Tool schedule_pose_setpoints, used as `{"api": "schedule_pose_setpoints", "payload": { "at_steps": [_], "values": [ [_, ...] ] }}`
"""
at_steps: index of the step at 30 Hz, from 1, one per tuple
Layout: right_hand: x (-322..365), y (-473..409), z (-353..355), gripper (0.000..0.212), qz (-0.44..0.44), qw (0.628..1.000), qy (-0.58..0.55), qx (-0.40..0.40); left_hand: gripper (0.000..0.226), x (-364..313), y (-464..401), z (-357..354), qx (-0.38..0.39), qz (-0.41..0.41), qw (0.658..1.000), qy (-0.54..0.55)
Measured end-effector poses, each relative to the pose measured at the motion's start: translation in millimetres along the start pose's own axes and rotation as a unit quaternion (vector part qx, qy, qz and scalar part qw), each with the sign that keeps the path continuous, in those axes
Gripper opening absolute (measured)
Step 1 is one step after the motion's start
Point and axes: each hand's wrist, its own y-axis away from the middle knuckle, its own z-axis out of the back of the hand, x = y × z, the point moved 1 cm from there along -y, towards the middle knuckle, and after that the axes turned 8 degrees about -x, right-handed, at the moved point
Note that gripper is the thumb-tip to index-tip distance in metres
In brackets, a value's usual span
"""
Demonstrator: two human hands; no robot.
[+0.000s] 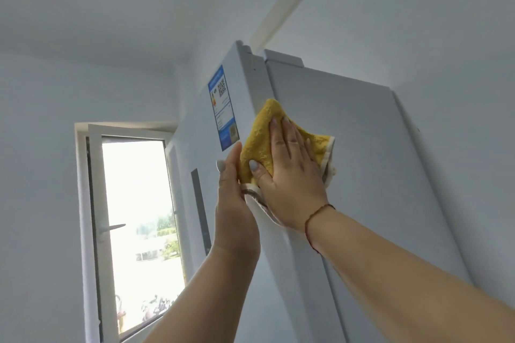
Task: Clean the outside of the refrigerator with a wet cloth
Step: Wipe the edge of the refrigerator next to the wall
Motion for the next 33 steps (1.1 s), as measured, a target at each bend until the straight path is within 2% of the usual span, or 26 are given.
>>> {"api": "schedule_pose_setpoints", "payload": {
  "at_steps": [2,6,9,14,15,18,21,25,27,33],
  "values": [
    [2.3,-27.7,3.7,0.076,0.004,1.000,0.008,0.007,0.065,-0.9,-6.4,-3.0,-0.009,-0.001,1.000,0.005],
    [12.6,-79.9,14.1,0.079,0.005,1.000,0.017,0.007,0.047,4.6,-13.9,1.4,-0.030,-0.012,0.998,-0.049],
    [22.4,-127.4,23.4,0.080,0.004,0.999,0.028,0.016,0.031,6.4,-13.9,5.5,-0.030,0.012,0.997,-0.073],
    [31.6,-171.4,29.5,0.076,0.014,1.000,0.010,0.017,0.033,4.5,-16.5,10.5,-0.018,0.028,0.998,-0.047],
    [31.8,-167.7,27.8,0.075,0.020,1.000,0.000,0.007,0.034,3.6,-18.0,12.0,-0.013,0.035,0.998,-0.044],
    [26.0,-139.1,20.7,0.075,0.034,0.999,-0.024,-0.030,0.063,3.1,-21.4,17.8,-0.005,0.050,0.998,-0.028],
    [16.1,-98.4,15.2,0.076,0.038,0.998,-0.031,-0.035,0.055,4.8,-27.3,23.3,0.015,0.066,0.998,0.004],
    [6.1,-38.9,10.1,0.077,0.036,0.998,-0.034,-0.037,0.062,2.0,-33.7,35.4,0.004,0.089,0.993,0.074],
    [2.9,-12.9,8.8,0.079,0.027,0.999,-0.029,-0.035,0.061,0.3,-31.8,38.6,0.001,0.083,0.994,0.066],
    [-10.7,60.4,-4.8,0.087,0.007,1.000,-0.004,-0.028,0.037,11.1,-0.4,48.8,-0.053,0.062,0.997,-0.009]
  ]
}}
